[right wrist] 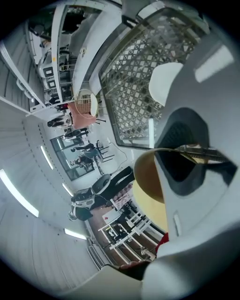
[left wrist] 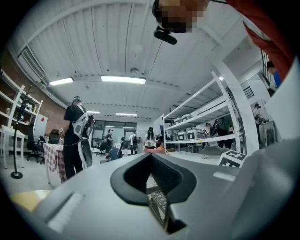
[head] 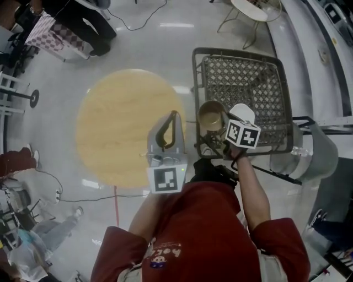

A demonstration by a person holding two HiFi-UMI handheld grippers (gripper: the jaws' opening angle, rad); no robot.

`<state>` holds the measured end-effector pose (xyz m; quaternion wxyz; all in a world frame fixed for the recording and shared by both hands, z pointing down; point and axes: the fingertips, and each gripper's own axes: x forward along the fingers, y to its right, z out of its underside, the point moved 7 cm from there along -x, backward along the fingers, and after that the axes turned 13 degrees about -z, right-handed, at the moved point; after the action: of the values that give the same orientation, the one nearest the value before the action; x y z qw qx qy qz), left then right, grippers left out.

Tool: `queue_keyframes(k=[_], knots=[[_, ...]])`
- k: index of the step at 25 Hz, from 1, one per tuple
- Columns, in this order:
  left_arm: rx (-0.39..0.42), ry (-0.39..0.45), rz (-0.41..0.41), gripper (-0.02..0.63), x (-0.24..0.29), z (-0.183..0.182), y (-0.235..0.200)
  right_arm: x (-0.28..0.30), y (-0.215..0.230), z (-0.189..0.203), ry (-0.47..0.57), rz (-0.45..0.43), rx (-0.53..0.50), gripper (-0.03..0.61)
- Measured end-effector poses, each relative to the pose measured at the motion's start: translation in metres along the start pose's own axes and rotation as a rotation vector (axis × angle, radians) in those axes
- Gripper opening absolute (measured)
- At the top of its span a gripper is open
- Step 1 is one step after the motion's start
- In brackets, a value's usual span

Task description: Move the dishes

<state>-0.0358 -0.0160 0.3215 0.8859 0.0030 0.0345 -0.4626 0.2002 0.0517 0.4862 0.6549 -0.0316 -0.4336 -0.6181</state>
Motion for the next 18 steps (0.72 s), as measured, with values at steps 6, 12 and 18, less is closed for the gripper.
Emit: queue_keyframes(k=[6,12,18], knots=[[0.000,-0.030,0.060,0.007,0.011,0.008,0.028,-0.013,0.026,0.006,0.003,0.033,0.045,0.017],[0.001,-0.049,0.092,0.007,0.021,0.021,0.055,-0.009,0.052,0.021,-0.025,0.038,0.084,0.017],[0.034,-0.071,0.111,0.007,0.019,0.029,0.066,-0.003,0.066,0.041,-0.054,0.042,0.120,0.017]])
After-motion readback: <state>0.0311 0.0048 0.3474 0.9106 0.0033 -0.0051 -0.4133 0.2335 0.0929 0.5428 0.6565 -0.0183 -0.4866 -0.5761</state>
